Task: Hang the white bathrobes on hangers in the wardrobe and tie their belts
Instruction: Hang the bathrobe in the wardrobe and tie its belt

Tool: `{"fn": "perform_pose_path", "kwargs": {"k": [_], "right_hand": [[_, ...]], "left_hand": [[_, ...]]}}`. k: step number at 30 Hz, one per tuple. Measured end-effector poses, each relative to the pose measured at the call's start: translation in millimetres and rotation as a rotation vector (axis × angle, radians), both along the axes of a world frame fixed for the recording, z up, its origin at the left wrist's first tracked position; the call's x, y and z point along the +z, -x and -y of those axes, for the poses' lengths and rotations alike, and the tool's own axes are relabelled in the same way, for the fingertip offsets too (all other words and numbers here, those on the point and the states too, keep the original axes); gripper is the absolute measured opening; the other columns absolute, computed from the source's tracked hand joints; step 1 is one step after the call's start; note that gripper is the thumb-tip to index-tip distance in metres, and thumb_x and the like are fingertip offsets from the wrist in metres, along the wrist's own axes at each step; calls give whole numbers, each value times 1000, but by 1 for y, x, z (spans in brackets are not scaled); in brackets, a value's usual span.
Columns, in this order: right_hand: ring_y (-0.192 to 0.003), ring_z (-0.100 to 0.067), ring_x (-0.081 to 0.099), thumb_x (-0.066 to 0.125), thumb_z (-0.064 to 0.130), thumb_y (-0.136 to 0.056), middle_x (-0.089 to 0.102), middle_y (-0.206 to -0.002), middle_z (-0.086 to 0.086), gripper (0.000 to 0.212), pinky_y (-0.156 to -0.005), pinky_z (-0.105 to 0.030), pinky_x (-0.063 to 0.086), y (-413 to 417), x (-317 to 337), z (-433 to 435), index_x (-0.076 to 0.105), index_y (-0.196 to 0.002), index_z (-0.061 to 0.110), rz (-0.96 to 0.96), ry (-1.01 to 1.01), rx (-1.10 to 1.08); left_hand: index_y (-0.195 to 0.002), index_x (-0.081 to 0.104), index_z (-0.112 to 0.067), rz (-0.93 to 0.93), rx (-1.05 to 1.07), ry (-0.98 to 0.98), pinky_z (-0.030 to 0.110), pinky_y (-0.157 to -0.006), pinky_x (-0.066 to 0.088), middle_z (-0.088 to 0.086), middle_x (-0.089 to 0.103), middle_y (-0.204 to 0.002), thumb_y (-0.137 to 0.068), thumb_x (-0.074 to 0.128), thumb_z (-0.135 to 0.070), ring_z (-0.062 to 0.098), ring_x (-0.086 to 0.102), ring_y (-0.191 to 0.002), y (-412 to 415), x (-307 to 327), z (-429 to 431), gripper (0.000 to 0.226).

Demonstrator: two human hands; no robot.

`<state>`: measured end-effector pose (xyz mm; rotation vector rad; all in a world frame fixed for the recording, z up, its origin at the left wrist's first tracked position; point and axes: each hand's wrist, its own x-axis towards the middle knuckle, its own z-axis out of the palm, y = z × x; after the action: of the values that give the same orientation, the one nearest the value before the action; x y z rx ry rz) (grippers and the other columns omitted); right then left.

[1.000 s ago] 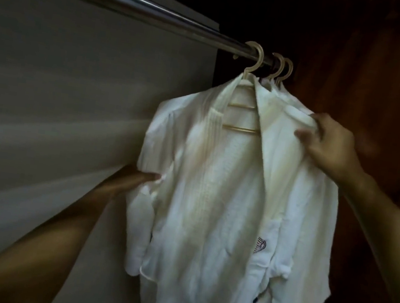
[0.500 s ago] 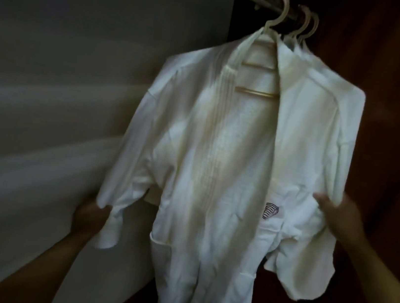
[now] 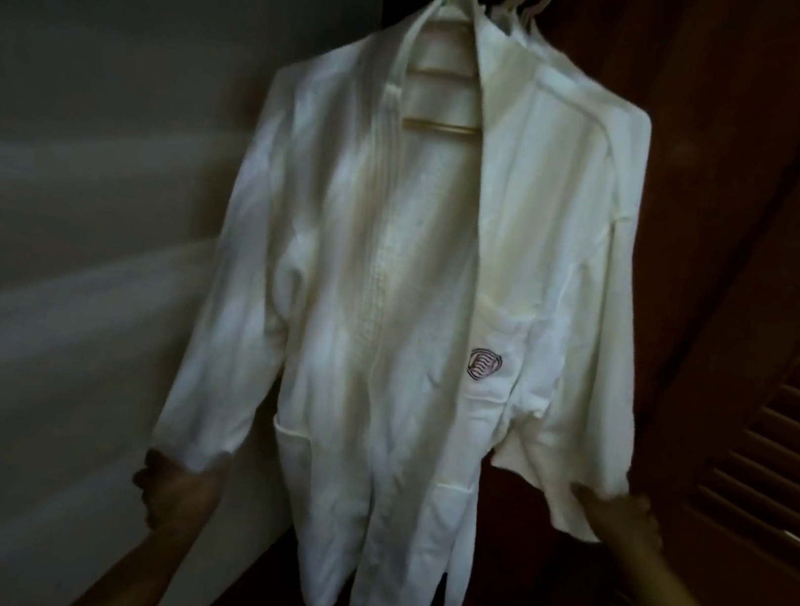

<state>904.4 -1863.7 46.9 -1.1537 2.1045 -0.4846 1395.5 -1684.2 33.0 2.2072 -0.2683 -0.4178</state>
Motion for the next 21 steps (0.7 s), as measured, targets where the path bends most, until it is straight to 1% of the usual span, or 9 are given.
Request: {"fn": "perform_pose_path", "kwargs": {"k": [3, 5, 7, 8, 10, 13, 16, 18, 21], "right_hand": [[-126, -34, 54, 73, 31, -93, 52, -143, -20, 58, -100, -37, 46, -29, 9, -49, 52, -139, 2, 246, -96, 166], [-88, -11, 60, 67, 27, -98, 64, -106, -3, 11, -75, -21, 46, -55, 31, -74, 61, -104, 20, 200, -128, 339], [-71, 0, 49, 62, 22, -101, 54, -80, 14, 18, -64, -13, 42, -83, 55, -77, 55, -84, 27, 232, -3, 485], [-74, -2, 51, 59, 19, -102, 52, -79, 16, 15, -67, -16, 43, -91, 65, -73, 58, -88, 25, 227, 121, 505], [-85, -15, 61, 55, 20, -102, 62, -91, 7, 8, -77, -27, 42, -108, 78, -59, 60, -108, 19, 227, 341, 465], [-101, -26, 68, 65, 31, -94, 71, -110, -4, 29, -81, -30, 48, -120, 72, -26, 64, -118, 15, 253, 414, 445], [-101, -24, 71, 74, 45, -78, 73, -109, -3, 51, -86, -38, 57, -114, 57, -2, 67, -119, 16, 287, 343, 540], [-109, -23, 68, 77, 36, -77, 69, -122, -5, 63, -95, -42, 57, -105, 55, -1, 60, -133, 13, 323, 338, 560], [-102, -11, 65, 76, 21, -81, 67, -118, 2, 58, -85, -30, 56, -90, 37, -4, 56, -135, 20, 300, 307, 590]], "left_hand": [[-130, 54, 1, -69, -154, -12, 49, -98, 49, 27, 56, -129, -89, 69, -30, 46, 56, -121, 36, -12, -2, 53], [-108, 65, -6, -31, -360, 47, 34, -83, 52, 11, 65, -107, -95, 66, -24, 38, 64, -109, 65, 3, 9, 22], [-110, 67, -10, 43, -541, 117, 29, -78, 48, 3, 66, -105, -94, 69, -26, 29, 65, -104, 98, 23, 30, 23], [-119, 64, -12, 60, -600, 156, 30, -83, 47, 2, 65, -112, -91, 74, -31, 24, 63, -107, 116, 35, 42, 36], [-135, 55, -18, 76, -721, 265, 29, -93, 46, -3, 58, -127, -82, 81, -45, 15, 57, -116, 152, 59, 62, 65], [-145, 41, -32, 112, -914, 333, 29, -97, 45, -15, 49, -136, -69, 82, -63, 5, 50, -120, 201, 86, 90, 92], [-140, 52, -30, 86, -928, 399, 27, -91, 48, -7, 63, -133, -88, 72, -43, 12, 60, -118, 223, 96, 110, 57], [-137, 59, -21, -39, -868, 425, 23, -88, 45, -1, 67, -129, -97, 62, -22, 14, 62, -115, 216, 94, 114, 40], [-131, 60, -23, -186, -911, 450, 26, -93, 47, -7, 67, -116, -102, 57, -15, 18, 63, -117, 198, 87, 107, 31]]}}
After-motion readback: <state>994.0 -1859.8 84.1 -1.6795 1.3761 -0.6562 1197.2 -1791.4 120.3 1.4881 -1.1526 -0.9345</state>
